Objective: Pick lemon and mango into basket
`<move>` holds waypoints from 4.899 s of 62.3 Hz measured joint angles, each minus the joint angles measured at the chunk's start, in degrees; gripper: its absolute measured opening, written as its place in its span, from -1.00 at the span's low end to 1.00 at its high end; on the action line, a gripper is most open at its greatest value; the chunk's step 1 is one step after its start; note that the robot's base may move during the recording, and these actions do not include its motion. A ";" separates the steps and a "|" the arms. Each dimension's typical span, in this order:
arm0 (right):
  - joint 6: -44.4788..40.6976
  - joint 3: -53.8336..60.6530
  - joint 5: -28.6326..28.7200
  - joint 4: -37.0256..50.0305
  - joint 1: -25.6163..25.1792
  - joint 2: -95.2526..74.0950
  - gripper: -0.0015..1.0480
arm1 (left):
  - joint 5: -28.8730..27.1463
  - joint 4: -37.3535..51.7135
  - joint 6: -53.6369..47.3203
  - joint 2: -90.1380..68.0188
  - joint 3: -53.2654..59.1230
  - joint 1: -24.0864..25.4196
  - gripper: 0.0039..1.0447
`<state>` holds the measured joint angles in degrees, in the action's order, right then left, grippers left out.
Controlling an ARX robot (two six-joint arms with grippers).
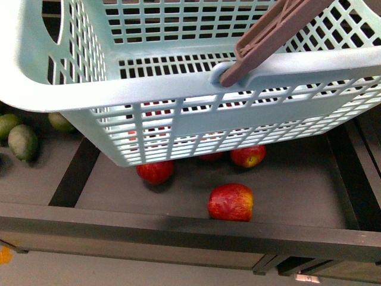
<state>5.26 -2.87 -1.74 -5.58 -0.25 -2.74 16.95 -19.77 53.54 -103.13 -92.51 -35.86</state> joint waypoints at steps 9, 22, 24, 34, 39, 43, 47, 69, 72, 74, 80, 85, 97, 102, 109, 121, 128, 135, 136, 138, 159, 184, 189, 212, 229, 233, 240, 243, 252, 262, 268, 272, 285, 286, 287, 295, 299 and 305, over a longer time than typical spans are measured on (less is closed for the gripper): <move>13.86 -4.11 10.97 2.93 -11.19 -8.96 0.83 | 0.66 0.04 -0.02 0.00 0.00 -0.04 -0.92; 21.03 -11.52 13.53 22.93 -29.44 -36.81 0.83 | 0.81 0.04 0.15 0.02 0.00 -0.04 -0.92; 20.94 -12.39 12.81 26.60 -29.40 -43.39 0.83 | 0.44 0.04 0.13 0.02 0.00 0.09 -0.92; 20.15 -22.53 5.84 36.83 -26.95 -74.90 0.83 | 0.22 0.04 -0.09 0.02 0.00 0.11 -0.92; 18.43 -29.92 2.62 38.05 -25.24 -89.46 0.83 | 0.68 0.04 -0.07 0.02 0.00 0.04 -0.92; 17.97 -36.26 -0.42 35.15 -23.98 -99.06 0.83 | 0.66 0.04 -0.09 0.02 0.00 0.07 -0.92; 18.67 -42.53 -2.51 31.39 -22.86 -107.23 0.83 | 0.66 0.04 -0.09 0.02 0.00 0.04 -0.92; 35.10 -71.08 -5.92 14.36 -19.76 -130.66 0.83 | 0.59 0.04 -0.09 0.02 0.00 0.04 -0.92; 38.66 -73.99 -5.75 12.72 -19.26 -132.69 0.83 | 0.61 0.04 -0.09 0.02 0.00 0.04 -0.92; 41.20 -75.45 -5.75 11.80 -18.99 -133.79 0.83 | 0.66 0.04 -0.09 0.02 0.00 0.04 -0.92; 44.83 -77.72 -5.60 10.16 -18.58 -135.58 0.83 | 0.66 0.04 -0.09 0.02 0.00 0.02 -0.92; 47.80 -79.17 -5.57 8.41 -18.38 -136.93 0.83 | 0.66 0.04 -0.09 0.02 0.00 0.02 -0.92; 52.06 -80.43 -6.14 6.16 -18.29 -138.27 0.83 | 0.48 0.04 -0.11 0.02 0.00 0.02 -0.92; 53.22 -80.52 -6.23 5.90 -18.43 -138.25 0.83 | 0.52 0.04 -0.09 0.02 0.00 0.02 -0.92; 54.49 -79.67 -6.21 5.99 -18.62 -137.85 0.83 | 0.59 0.04 -0.09 0.02 0.00 0.02 -0.92; 56.65 -78.97 -6.38 5.01 -19.37 -137.79 0.83 | 0.61 0.04 -0.09 0.02 0.00 0.02 -0.92; 58.38 -78.71 -6.38 4.74 -19.61 -137.65 0.83 | 0.57 0.04 -0.11 0.02 0.00 0.02 -0.92; 59.74 -78.68 -6.45 3.87 -19.67 -137.63 0.83 | 0.59 0.04 -0.09 0.02 0.00 0.02 -0.92; 59.93 -78.68 -6.45 3.65 -19.67 -137.63 0.83 | 0.61 0.04 -0.09 0.02 0.00 0.02 -0.92; 60.17 -78.68 -6.45 3.43 -19.67 -137.63 0.83 | 0.61 0.04 -0.11 0.02 0.00 0.02 -0.92; 63.08 -79.71 -7.52 0.63 -19.67 -138.94 0.83 | 0.61 0.04 -0.09 0.02 0.00 0.02 -0.92; 64.57 -85.00 -7.96 -0.04 -20.61 -145.61 0.83 | 0.68 0.04 -0.09 0.02 0.00 0.00 -0.92; 64.57 -86.62 -7.91 -0.04 -20.76 -146.44 0.83 | 0.66 0.04 -0.07 0.02 0.00 0.02 -0.92; 62.34 -94.38 -8.72 -1.90 -21.64 -151.10 0.83 | 0.48 0.04 -0.09 0.02 0.00 0.02 -0.92; 59.69 -94.79 -8.83 -2.38 -21.79 -151.47 0.51 | 0.70 0.04 -0.07 0.02 0.00 0.00 -0.92; 58.49 -95.38 -8.31 -2.86 -21.81 -151.82 0.34 | 0.70 0.04 -0.09 0.02 0.00 0.00 -0.92; 56.48 -95.08 -7.67 -1.73 -21.94 -151.82 0.21 | 0.50 0.04 -0.11 0.02 0.00 0.02 -0.92; 55.82 -94.01 -7.43 -0.68 -22.05 -151.36 0.20 | 0.46 0.04 -0.11 0.02 0.00 0.02 -0.92; 51.45 -85.96 -8.55 4.79 -22.38 -146.94 0.20 | 0.48 0.04 -0.09 0.02 0.00 0.02 -0.92; 38.69 -74.01 -6.16 17.00 -22.64 -136.98 0.20 | 0.52 0.04 -0.11 0.02 0.00 0.02 -0.92; 31.69 -67.36 -2.45 22.62 -22.67 -129.72 0.20 | 0.57 0.04 -0.09 0.02 0.00 0.00 -0.92; 26.67 -62.77 1.01 26.12 -22.73 -124.26 0.20 | 0.66 0.04 -0.09 0.02 0.00 0.00 -0.92; 14.21 -49.33 10.73 30.40 -23.74 -105.96 0.19 | 0.50 0.04 -0.09 0.02 0.00 0.02 -0.92; 13.64 -48.15 11.69 30.58 -23.93 -103.95 0.19 | 0.50 0.04 -0.09 0.02 0.00 0.02 -0.92; 12.59 -46.64 13.25 30.80 -24.20 -100.91 0.19 | 0.50 0.04 -0.09 0.02 0.00 0.02 -0.92; 11.04 -43.34 19.12 32.20 -23.93 -90.42 0.19 | 0.48 0.04 -0.11 0.00 0.00 0.00 -0.92; 11.52 -42.75 21.92 33.51 -23.04 -86.79 0.19 | 0.55 0.04 -0.11 0.02 0.00 0.00 -0.92; 12.90 -42.45 24.04 36.39 -19.54 -82.62 0.19 | 0.74 0.04 -0.09 0.02 0.00 -0.02 -0.92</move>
<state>18.15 -45.32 22.30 30.81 -19.79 -85.36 17.69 -19.73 53.45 -103.11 -92.51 -35.88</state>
